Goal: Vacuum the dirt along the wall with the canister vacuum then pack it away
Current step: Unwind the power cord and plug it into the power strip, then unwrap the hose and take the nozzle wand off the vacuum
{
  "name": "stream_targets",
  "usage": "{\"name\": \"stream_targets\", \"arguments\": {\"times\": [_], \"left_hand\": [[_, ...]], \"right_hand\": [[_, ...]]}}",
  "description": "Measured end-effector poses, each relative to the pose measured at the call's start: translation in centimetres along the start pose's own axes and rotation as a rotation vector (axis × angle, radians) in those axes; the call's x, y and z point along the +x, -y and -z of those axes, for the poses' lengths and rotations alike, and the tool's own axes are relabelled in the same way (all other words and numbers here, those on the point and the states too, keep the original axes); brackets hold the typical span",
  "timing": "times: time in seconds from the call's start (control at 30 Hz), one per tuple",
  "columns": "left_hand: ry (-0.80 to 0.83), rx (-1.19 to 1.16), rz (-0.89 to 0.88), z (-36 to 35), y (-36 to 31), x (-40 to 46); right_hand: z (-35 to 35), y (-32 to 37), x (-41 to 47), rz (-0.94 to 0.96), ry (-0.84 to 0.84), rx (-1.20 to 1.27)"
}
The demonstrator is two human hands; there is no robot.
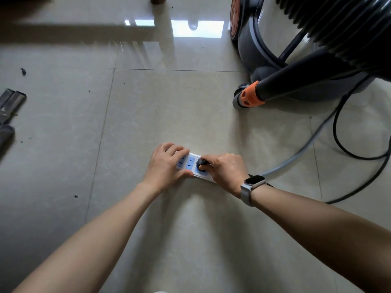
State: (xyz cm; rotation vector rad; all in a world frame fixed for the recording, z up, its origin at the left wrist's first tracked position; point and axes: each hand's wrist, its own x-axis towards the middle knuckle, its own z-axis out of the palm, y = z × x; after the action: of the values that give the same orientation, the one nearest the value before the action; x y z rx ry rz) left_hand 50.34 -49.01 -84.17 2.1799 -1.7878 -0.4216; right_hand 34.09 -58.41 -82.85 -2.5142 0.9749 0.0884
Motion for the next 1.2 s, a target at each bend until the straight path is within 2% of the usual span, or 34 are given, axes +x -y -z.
{"name": "stream_targets", "arguments": {"times": [0.1,0.23,0.4,0.5,0.6,0.7,0.9,1.0,1.2], "left_hand": [[0.02,0.082,0.047,0.0,0.0,0.1],[0.11,0.197,0.111,1.0,0.9,-0.2],[0.172,0.428,0.339,4.2,4.4,-1.5],[0.167,0.394,0.401,4.9,3.3,-0.8],[0.095,0.223,0.24,4.5,-0.6,0.1],[0.15,0.204,0.082,4.5,-5.5,0.4],[0.264,0.176,0.134,9.7,-15.2,-0.2],[0.254,0.04,0.134,15.0,-20.5,-0.1],[0.249,-0.006,0.094,27.3,-30.6,1.4]], "right_hand": [[0.1,0.3,-0.1,-0.033,0.033,0.012],[0.4,0.4,-2.3,-0.01,0.037,0.246],[1.7,-1.7,-4.4,-0.02,0.089,0.181],[2.7,-3.8,-4.9,-0.097,0.161,0.161],[3.5,-4.7,-5.0,-0.116,0.204,0.117],[5.2,-4.4,-5.7,-0.119,0.186,0.199],[14.2,-2.7,-10.8,-0.254,0.103,0.312],[21.0,-1.9,-13.7,-0.331,0.128,0.307],[36.9,-0.5,-18.5,-0.409,0.075,0.377]]}}
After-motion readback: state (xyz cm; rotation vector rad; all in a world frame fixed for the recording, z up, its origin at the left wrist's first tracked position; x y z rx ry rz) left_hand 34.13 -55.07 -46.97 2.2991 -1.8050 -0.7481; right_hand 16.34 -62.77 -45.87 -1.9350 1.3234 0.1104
